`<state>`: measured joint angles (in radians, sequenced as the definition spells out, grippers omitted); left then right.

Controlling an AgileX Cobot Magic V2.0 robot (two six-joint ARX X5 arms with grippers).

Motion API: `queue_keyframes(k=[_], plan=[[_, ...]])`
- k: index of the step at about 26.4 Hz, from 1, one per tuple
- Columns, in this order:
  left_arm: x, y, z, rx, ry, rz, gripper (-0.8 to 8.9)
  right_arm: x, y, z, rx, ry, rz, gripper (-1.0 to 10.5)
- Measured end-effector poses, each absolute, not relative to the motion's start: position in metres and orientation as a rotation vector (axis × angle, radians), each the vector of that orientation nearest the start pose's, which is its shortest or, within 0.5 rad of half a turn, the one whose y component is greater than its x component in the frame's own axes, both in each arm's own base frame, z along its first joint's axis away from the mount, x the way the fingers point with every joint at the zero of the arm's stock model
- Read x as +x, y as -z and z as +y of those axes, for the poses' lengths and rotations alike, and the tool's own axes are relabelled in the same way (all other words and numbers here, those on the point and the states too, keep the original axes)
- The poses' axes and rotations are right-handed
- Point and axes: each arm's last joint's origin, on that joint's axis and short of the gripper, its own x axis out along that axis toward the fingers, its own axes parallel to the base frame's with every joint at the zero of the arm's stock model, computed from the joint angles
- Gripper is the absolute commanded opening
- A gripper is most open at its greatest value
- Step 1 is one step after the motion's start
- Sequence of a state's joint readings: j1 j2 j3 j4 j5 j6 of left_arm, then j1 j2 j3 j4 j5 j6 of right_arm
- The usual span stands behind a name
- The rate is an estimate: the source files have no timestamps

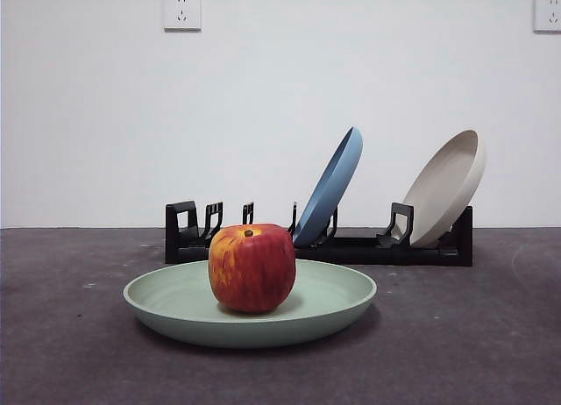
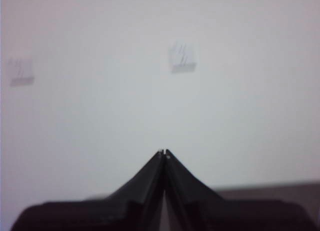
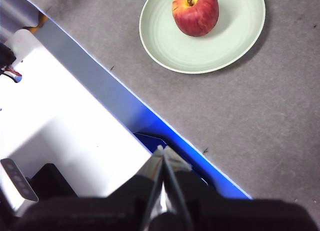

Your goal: Take the green plate from the plate rack,put the plate on the table,take the apple from the table,put the apple in the plate

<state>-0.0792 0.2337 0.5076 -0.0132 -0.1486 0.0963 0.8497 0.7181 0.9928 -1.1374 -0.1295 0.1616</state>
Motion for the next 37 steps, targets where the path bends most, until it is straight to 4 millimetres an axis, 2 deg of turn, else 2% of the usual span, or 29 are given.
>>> queue_keyframes(k=[5, 10, 18, 27, 37], plan=[[0.084, -0.261, 0.001, 0.052, -0.119, -0.163, -0.03, 0.066, -0.328, 0.080, -0.176, -0.842, 0.907, 0.0], [0.090, -0.221, 0.002, 0.029, -0.127, -0.096, -0.03, 0.066, -0.328, 0.080, -0.176, -0.842, 0.907, 0.0], [0.095, -0.176, 0.002, 0.006, -0.127, -0.022, -0.04, 0.065, -0.328, 0.080, -0.176, -0.842, 0.907, 0.0], [0.095, -0.152, 0.002, -0.054, -0.113, 0.161, -0.03, 0.065, -0.328, 0.080, -0.176, -0.842, 0.907, 0.0], [0.096, -0.151, -0.001, -0.102, -0.018, 0.169, -0.03, 0.066, -0.328, 0.080, -0.176, -0.842, 0.907, 0.0]])
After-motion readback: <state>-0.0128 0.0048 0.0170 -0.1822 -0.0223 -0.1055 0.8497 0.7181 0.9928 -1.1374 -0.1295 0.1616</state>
